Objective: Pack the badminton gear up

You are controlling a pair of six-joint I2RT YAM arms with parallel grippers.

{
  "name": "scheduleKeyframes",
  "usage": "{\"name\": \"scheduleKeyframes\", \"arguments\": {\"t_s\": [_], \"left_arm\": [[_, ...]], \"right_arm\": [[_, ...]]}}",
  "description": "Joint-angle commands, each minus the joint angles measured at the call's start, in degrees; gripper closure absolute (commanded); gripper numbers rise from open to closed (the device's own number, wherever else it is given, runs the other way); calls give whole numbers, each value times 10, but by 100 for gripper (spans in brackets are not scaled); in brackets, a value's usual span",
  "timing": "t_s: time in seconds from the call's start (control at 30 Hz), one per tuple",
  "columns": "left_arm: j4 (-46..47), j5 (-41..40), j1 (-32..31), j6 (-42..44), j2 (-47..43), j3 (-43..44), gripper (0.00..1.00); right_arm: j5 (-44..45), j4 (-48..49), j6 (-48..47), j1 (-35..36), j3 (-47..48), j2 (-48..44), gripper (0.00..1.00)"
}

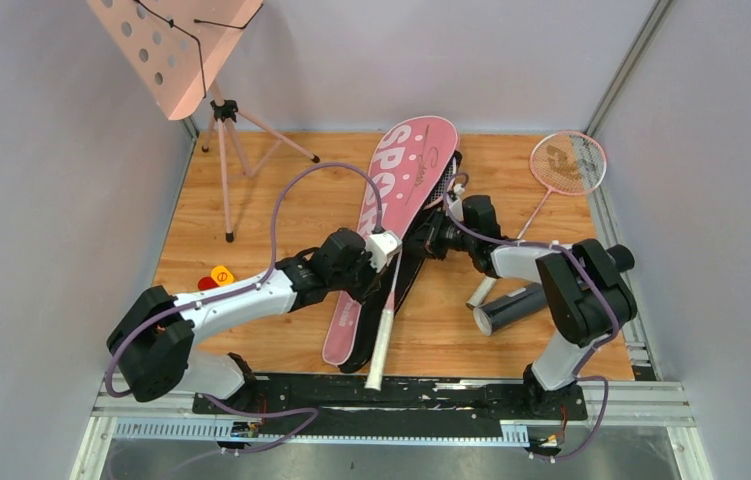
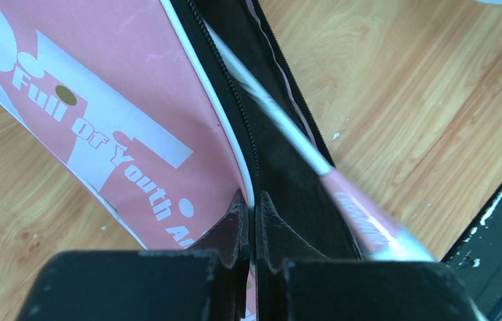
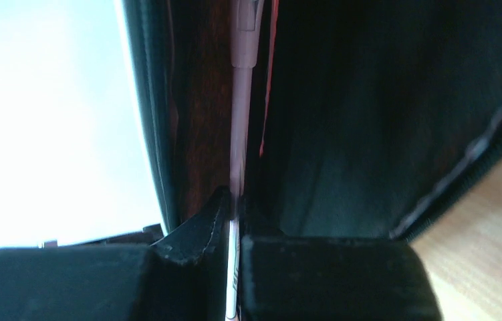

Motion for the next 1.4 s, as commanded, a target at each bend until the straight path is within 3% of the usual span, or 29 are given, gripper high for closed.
{"name": "scheduleKeyframes", "arguments": {"t_s": [0.0, 0.13, 0.3, 0.53, 0.77, 1.07, 1.27, 1.37], "left_arm": [[66, 51, -6, -20, -15, -2, 100], [122, 88, -6, -76, -40, -24, 100], [157, 127, -6, -136, -45, -27, 100], [161, 147, -6, -173, -49, -22, 100], [180, 109, -6, -213, -89, -50, 100], [179, 36, -4, -235, -69, -71, 100], [108, -59, 1, -220, -27, -51, 100], [81, -121, 3, -209, -12, -46, 92]], "right_arm": [[28, 93, 28, -9, 56, 28, 100], [65, 87, 32, -5, 85, 45, 100], [184, 85, -9, 19, 90, 50, 100], [239, 164, 63, 20, 88, 94, 100], [333, 144, 74, 47, 95, 110, 100], [353, 145, 93, 72, 118, 159, 100], [311, 70, 60, 81, 123, 136, 73], [282, -10, 26, 80, 125, 113, 63]]}}
